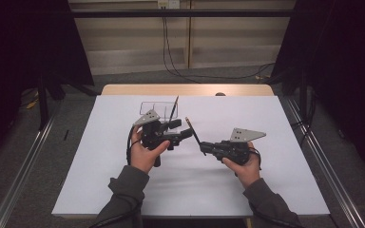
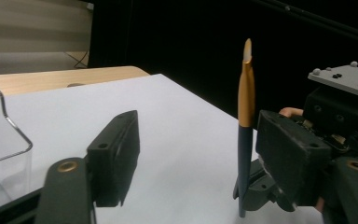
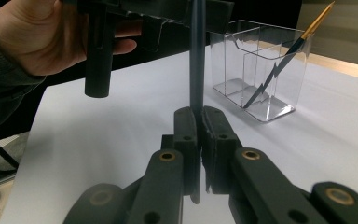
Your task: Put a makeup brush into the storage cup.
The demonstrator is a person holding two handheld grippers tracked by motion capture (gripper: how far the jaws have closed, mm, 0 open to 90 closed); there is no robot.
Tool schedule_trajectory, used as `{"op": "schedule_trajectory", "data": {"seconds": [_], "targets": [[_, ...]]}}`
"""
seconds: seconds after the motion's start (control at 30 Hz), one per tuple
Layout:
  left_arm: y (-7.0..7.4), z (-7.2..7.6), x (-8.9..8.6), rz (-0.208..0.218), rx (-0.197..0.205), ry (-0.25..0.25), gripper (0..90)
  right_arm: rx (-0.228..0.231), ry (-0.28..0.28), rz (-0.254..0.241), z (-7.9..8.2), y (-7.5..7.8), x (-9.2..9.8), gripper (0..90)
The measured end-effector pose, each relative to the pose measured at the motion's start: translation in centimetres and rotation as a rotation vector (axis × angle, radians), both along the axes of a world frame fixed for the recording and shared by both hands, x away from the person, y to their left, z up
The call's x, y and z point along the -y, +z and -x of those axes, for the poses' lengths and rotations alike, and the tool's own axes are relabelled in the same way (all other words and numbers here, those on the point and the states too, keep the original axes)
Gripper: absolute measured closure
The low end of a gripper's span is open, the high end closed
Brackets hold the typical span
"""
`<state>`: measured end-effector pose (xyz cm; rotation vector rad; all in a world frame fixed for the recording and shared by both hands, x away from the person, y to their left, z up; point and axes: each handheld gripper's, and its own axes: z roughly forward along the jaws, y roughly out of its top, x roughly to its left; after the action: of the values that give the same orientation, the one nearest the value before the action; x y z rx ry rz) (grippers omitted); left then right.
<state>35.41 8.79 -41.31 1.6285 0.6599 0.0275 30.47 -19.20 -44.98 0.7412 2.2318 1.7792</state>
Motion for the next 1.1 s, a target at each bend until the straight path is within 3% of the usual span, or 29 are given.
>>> {"op": "schedule_trajectory", "data": {"seconds": [0.33,0.47,0.83,1.1], "targets": [[0.4,0.0,0.4,-0.007,0.019,-0.046,42.9,-0.001,0.001,0.009,0.0,-0.1,-0.2,85.2],[0.5,0.0,0.5,-0.013,0.028,-0.039,47.1,0.0,0.002,0.012,0.1,-0.1,-0.2,85.1],[0.4,0.2,1.1,0.0,0.001,-0.052,62.7,-0.001,-0.004,0.011,0.1,-0.1,-0.1,85.2],[0.5,0.3,1.1,0.013,-0.005,-0.047,68.7,0.002,-0.015,0.008,0.2,0.0,0.0,85.1]]}}
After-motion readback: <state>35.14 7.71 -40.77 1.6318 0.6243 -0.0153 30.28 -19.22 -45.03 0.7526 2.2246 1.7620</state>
